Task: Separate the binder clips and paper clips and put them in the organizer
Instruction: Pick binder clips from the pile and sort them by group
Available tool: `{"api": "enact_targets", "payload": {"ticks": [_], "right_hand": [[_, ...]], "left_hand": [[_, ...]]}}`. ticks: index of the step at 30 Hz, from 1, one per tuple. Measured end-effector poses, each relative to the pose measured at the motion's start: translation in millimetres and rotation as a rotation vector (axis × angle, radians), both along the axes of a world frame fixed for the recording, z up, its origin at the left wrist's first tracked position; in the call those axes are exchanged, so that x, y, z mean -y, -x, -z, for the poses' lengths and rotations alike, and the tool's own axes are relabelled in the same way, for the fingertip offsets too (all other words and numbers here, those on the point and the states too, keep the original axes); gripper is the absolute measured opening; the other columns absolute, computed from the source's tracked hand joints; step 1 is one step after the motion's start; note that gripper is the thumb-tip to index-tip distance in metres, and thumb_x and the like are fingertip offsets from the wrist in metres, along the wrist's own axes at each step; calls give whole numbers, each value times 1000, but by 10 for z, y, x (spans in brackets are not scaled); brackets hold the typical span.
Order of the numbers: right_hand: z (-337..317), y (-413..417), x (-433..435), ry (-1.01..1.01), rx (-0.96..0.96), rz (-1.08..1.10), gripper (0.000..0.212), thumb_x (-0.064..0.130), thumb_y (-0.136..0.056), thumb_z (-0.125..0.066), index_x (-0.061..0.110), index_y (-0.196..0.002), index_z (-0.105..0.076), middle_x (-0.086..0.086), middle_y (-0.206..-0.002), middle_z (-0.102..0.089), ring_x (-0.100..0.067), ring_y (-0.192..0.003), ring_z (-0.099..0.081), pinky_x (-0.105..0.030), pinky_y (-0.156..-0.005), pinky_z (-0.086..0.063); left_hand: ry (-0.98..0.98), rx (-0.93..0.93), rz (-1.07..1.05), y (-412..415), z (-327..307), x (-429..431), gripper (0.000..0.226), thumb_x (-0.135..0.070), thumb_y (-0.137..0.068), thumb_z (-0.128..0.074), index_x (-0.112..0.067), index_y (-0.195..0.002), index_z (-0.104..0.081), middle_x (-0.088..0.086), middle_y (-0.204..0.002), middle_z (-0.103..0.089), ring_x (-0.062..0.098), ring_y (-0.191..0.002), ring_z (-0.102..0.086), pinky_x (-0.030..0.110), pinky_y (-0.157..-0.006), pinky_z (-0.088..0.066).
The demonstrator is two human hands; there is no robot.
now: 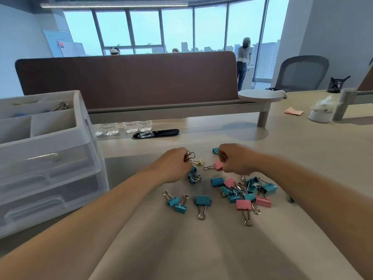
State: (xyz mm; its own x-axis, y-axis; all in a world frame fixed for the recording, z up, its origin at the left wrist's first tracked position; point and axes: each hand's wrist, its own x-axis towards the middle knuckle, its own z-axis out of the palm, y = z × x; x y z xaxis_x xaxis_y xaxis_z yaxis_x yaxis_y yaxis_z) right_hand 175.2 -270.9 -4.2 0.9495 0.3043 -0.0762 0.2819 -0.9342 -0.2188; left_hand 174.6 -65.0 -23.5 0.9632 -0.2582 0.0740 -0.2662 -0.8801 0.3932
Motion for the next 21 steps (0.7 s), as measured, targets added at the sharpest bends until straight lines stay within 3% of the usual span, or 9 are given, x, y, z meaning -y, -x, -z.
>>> {"api": "enact_targets", "payload": {"ticks": [3, 6, 10, 16, 21], "right_hand": [[52, -221, 253, 16, -47, 65, 17, 9, -94, -48, 18, -82, -41, 0, -81, -45, -15, -70, -41, -24, -56, -31], [66, -286, 317, 67, -29, 51, 6, 10, -100, -41, 6, -99, -45, -1, -80, -42, -16, -72, -41, -22, -57, -32], [85, -418, 446, 32, -38, 105, 12, 14, -98, -46, 4, -104, -44, -4, -81, -46, -16, -69, -42, -25, -53, -30], [181, -633, 527, 103, 31, 117, 35, 37, -95, -61, 16, -122, -54, -3, -110, -61, -18, -85, -53, -27, -66, -39], [248, -732, 460, 147, 49, 64, 28, 35, -94, -61, 18, -117, -57, -1, -110, -61, -20, -92, -54, -31, -75, -46]], "left_hand": [[-21, -55, 63, -286, 29, 311, 9, -21, -97, -46, -14, -92, -50, 2, -88, -54, 15, -73, -48, 28, -59, -37], [-35, -52, 100, -370, 7, 472, 8, -18, -97, -44, -15, -95, -51, 2, -92, -55, 16, -77, -50, 27, -58, -37], [-99, -26, 158, -545, 6, 682, 12, -19, -97, -45, -12, -100, -55, 5, -94, -58, 17, -75, -51, 29, -59, -38], [-184, -41, 209, -714, 120, 840, 38, -47, -88, -65, -14, -105, -56, 2, -94, -59, 20, -83, -55, 30, -59, -37], [-214, -55, 259, -776, 226, 910, 32, -43, -87, -68, -15, -100, -59, 4, -92, -61, 19, -82, -57, 31, -62, -40]]}}
